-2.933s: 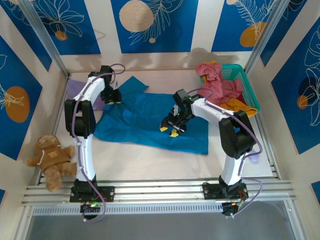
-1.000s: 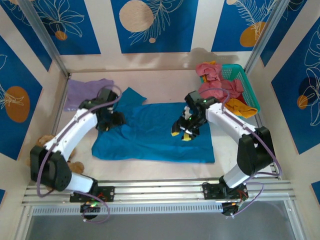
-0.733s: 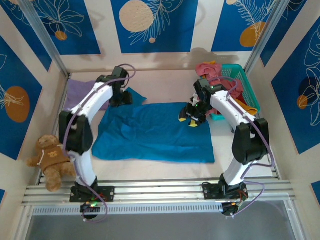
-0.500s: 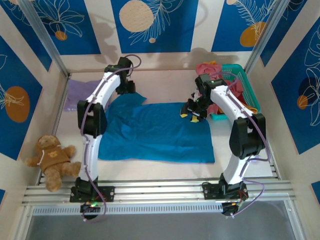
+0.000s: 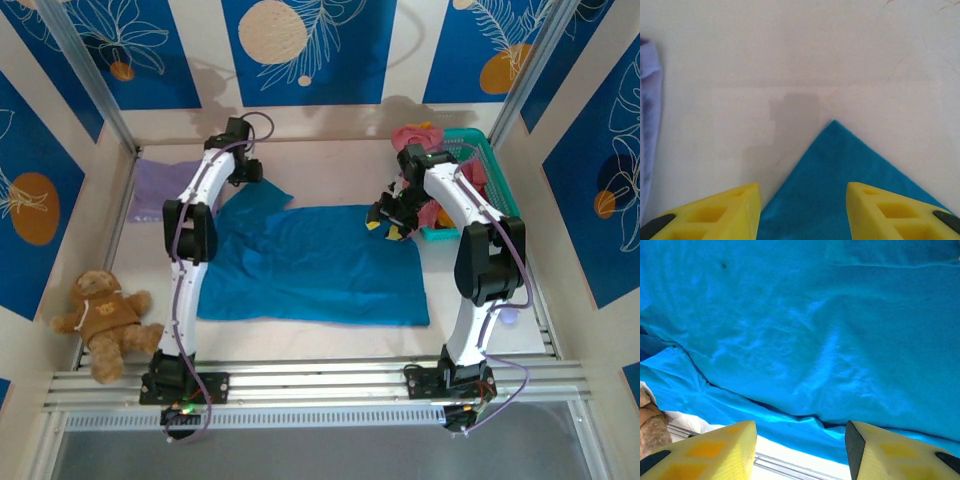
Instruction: Fold and stack the t-shirts
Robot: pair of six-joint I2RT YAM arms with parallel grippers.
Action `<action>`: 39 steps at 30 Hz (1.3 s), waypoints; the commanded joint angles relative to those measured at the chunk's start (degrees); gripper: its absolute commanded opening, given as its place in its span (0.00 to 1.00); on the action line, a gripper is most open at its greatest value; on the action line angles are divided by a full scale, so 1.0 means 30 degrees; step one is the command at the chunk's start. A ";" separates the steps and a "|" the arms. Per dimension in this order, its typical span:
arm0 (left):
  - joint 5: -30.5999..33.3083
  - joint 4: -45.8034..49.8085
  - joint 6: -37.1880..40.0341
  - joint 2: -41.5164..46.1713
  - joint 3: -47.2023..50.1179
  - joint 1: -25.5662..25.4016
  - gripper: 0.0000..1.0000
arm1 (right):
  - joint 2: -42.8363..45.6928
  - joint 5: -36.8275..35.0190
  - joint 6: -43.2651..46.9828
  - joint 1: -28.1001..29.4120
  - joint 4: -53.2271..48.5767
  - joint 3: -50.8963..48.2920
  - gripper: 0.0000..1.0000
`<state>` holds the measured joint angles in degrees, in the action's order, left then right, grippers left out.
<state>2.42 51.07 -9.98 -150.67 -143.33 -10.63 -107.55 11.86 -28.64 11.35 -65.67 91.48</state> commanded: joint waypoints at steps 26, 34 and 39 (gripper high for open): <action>-0.0501 0.2831 0.0132 -0.0859 -0.0396 -0.0194 0.14 | 0.0823 0.0203 -0.0268 -0.0079 -0.0211 0.0734 0.51; -0.1538 0.1234 -0.0149 0.1636 0.0970 -0.0148 0.00 | -0.3519 -0.5371 0.2023 0.1733 -0.2244 0.5513 0.46; -0.2201 0.0949 -0.0626 0.2365 0.0970 -0.0081 0.00 | -0.6416 -0.7108 0.2531 0.2480 -0.2894 0.7747 0.37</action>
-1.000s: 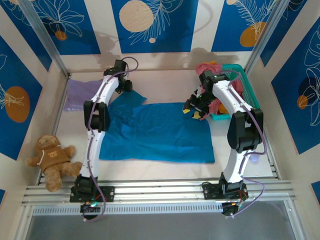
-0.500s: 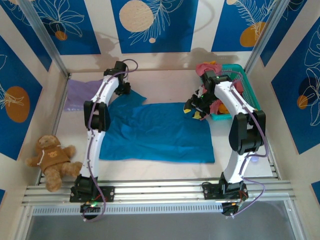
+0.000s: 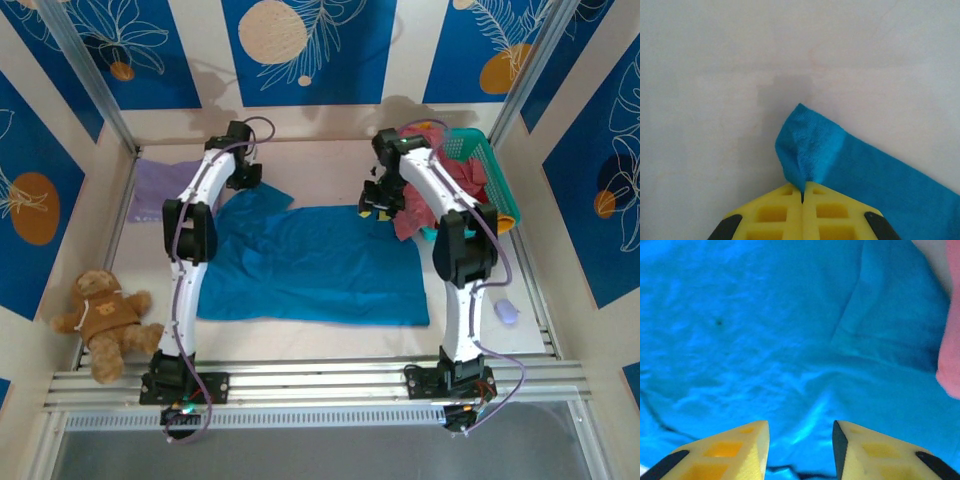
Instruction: Fold and stack the t-shirts
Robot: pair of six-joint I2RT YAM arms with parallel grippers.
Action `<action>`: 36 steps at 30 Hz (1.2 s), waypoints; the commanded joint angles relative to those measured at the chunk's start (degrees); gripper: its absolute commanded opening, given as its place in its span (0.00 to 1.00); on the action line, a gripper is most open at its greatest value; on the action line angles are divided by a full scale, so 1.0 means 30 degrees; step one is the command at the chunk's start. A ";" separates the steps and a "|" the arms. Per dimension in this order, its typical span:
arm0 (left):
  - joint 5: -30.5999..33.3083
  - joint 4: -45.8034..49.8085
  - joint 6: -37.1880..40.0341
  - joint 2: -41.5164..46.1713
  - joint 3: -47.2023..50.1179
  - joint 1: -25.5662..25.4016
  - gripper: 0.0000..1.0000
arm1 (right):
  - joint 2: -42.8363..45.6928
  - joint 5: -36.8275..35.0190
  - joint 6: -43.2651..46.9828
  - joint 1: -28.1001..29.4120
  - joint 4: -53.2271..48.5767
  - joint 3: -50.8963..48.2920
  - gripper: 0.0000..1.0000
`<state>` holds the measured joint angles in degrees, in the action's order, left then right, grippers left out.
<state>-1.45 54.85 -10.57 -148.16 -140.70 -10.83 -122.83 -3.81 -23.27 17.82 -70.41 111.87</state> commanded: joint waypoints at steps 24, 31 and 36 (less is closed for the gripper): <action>-0.1273 -0.0119 -0.0346 0.2302 0.0864 0.0030 0.00 | -0.4996 -0.4142 0.1189 0.1063 -0.2104 0.3204 0.33; -0.1186 -0.0233 -0.0316 0.2532 0.1227 0.0028 0.00 | -0.5303 -0.5211 0.1321 0.1009 -0.2511 0.3226 0.17; -0.1017 -0.0379 -0.0128 0.3113 0.1800 0.0148 0.00 | -0.4981 -0.6064 0.1659 0.0773 -0.3050 0.3176 0.01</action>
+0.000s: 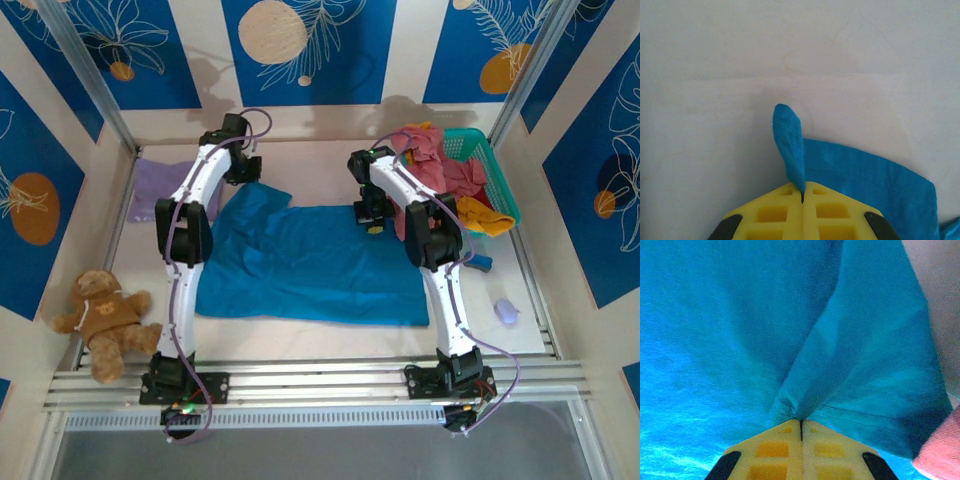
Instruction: Fold and stack the t-shirts
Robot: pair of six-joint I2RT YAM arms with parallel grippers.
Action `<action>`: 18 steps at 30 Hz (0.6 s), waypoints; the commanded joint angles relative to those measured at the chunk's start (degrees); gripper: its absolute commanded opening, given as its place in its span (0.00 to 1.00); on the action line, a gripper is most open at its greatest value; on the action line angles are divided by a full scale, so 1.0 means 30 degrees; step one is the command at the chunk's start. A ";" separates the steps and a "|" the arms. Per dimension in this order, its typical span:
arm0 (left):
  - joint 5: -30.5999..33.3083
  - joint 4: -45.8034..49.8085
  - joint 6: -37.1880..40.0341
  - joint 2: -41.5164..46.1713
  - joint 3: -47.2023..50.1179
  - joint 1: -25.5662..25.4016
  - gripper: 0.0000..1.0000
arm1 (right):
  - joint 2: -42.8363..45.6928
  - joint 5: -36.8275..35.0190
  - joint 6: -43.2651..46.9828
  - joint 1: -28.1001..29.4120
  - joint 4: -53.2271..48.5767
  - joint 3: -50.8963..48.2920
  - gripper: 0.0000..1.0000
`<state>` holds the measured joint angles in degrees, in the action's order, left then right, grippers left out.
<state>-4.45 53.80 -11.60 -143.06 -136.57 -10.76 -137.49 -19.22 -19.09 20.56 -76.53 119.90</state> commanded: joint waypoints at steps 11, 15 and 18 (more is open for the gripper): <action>0.0485 -0.0649 0.0613 0.3954 0.3313 0.0507 0.00 | 0.2112 -0.3022 0.0906 -0.0370 -0.1243 -0.1454 0.00; 0.0712 -0.0913 0.0786 0.5105 0.4532 0.0658 0.00 | 0.3125 -0.3606 0.1107 -0.0581 -0.1037 -0.2262 0.00; 0.0883 -0.0967 0.0902 0.6037 0.5464 0.0746 0.00 | 0.3760 -0.3896 0.1479 -0.0583 -0.1087 -0.2758 0.00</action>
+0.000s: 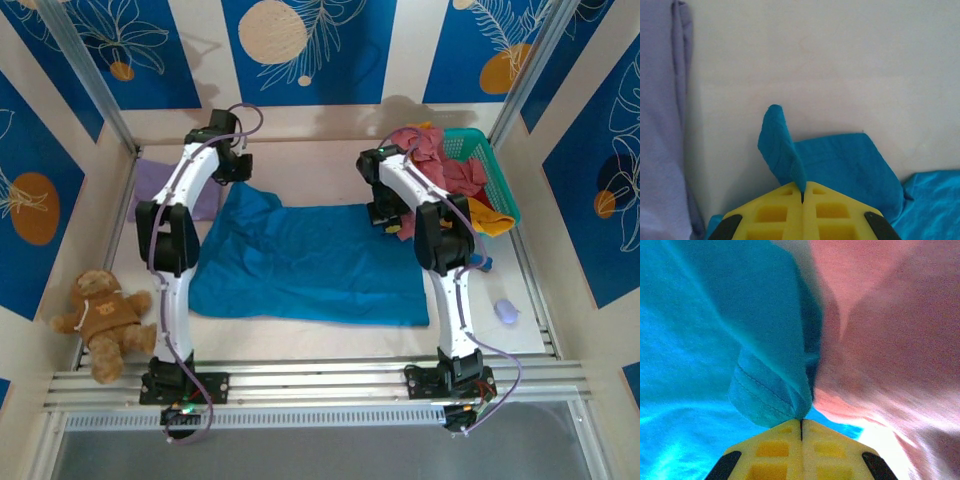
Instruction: Fold and stack the t-shirts
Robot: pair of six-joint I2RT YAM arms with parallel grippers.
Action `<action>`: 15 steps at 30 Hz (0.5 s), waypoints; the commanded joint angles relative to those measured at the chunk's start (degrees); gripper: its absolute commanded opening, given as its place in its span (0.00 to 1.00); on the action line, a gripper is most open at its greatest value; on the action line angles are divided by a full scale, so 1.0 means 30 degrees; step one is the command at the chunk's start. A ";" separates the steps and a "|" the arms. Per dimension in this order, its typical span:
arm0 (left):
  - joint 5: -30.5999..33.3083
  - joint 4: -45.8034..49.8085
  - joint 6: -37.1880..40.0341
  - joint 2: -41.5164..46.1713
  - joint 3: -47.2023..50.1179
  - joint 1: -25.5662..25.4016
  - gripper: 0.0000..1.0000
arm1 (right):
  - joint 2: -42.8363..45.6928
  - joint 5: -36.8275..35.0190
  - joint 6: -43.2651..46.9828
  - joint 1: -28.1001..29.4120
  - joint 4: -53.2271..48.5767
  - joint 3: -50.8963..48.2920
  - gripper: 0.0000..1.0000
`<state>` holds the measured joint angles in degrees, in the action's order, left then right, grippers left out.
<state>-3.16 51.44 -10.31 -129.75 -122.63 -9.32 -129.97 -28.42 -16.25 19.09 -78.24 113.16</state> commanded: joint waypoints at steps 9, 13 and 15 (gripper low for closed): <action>0.0976 -0.0939 0.0588 0.5002 0.5168 0.0521 0.00 | 0.3482 -0.1059 0.0489 -0.0643 -0.0355 -0.2973 0.00; 0.1053 -0.1473 0.0493 0.6514 0.7317 0.0703 0.00 | 0.4815 0.0305 -0.0124 -0.0583 -0.0099 -0.4856 0.00; 0.1046 -0.1696 0.0446 0.7193 0.8161 0.0764 0.00 | 0.5365 0.0922 -0.0624 -0.0356 0.0214 -0.6077 0.00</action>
<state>-0.97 48.01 -9.89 -111.79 -101.08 -7.92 -117.38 -29.36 -15.73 17.39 -77.47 98.56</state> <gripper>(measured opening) 0.045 0.060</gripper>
